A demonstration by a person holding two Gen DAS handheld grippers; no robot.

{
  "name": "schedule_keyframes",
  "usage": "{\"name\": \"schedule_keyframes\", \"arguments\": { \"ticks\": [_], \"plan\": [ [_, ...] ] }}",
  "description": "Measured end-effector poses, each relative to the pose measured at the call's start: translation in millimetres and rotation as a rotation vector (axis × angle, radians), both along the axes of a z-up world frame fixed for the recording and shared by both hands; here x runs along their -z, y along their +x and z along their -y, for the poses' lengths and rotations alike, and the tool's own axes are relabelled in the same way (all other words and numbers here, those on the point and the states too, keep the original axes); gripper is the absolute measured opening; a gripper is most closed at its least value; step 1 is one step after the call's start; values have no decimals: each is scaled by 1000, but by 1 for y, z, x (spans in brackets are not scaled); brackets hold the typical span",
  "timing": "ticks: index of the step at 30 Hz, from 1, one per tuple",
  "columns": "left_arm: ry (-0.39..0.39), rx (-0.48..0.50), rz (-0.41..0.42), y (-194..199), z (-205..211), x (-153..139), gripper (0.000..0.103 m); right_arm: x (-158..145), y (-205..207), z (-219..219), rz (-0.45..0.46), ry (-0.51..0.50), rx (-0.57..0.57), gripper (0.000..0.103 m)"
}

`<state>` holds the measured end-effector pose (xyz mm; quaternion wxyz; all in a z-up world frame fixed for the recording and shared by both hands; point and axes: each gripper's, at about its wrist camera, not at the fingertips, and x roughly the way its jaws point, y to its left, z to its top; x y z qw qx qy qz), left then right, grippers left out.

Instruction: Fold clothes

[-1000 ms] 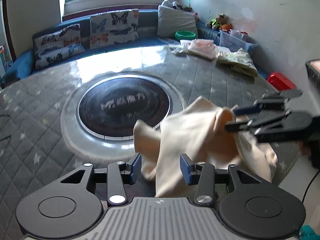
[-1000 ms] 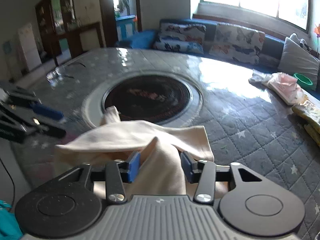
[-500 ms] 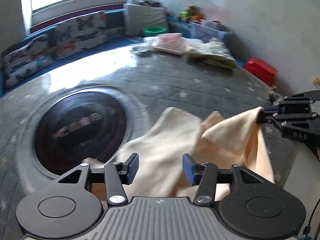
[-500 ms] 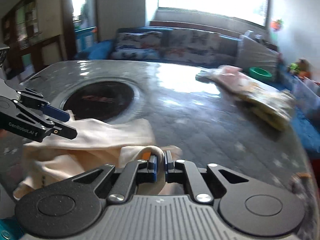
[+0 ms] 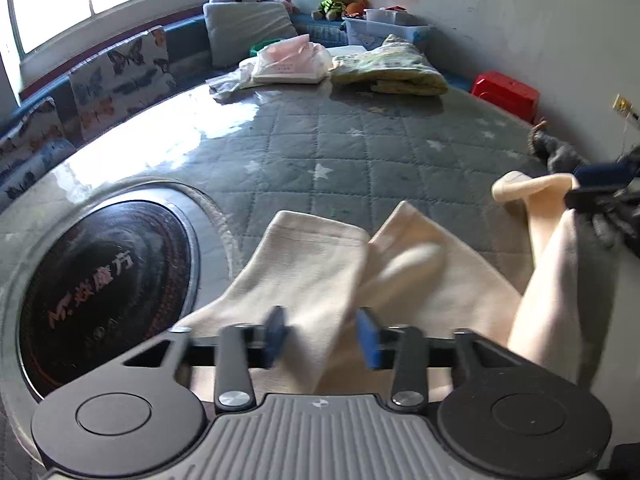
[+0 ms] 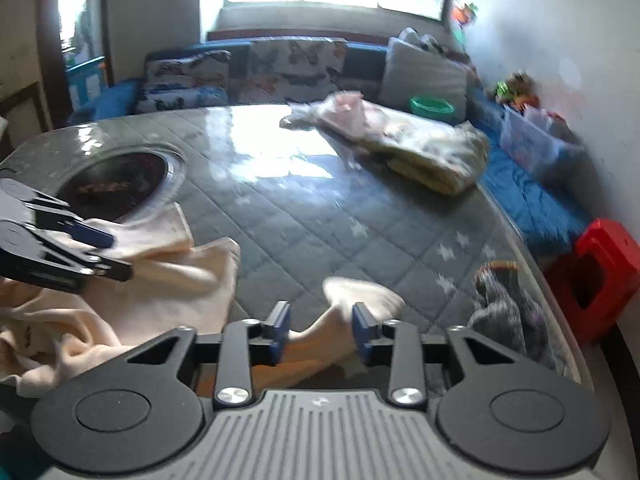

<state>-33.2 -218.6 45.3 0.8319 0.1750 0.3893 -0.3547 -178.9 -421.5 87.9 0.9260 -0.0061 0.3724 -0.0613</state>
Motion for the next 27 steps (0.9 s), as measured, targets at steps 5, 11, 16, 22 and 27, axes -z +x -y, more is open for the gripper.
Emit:
{"name": "schedule_keyframes", "arguments": {
  "ticks": [5,11,16,22,27],
  "plan": [
    [-64,-47,33,2,-21,-13,6,-5,20,-13,18,45,-83,41],
    [-162,-212,92,6,-75,-45,4,7,51,-27,-11,81,-146,41],
    [-202,-347,99,8,-131,-64,4,19,68,-35,-42,94,-169,42],
    [-187,-230,83,-5,-113,-64,12,31,81,-38,-62,110,-159,48],
    [-143,-68,79,-17,-61,-48,43,35,85,-38,-68,98,-150,48]
  ]
}}
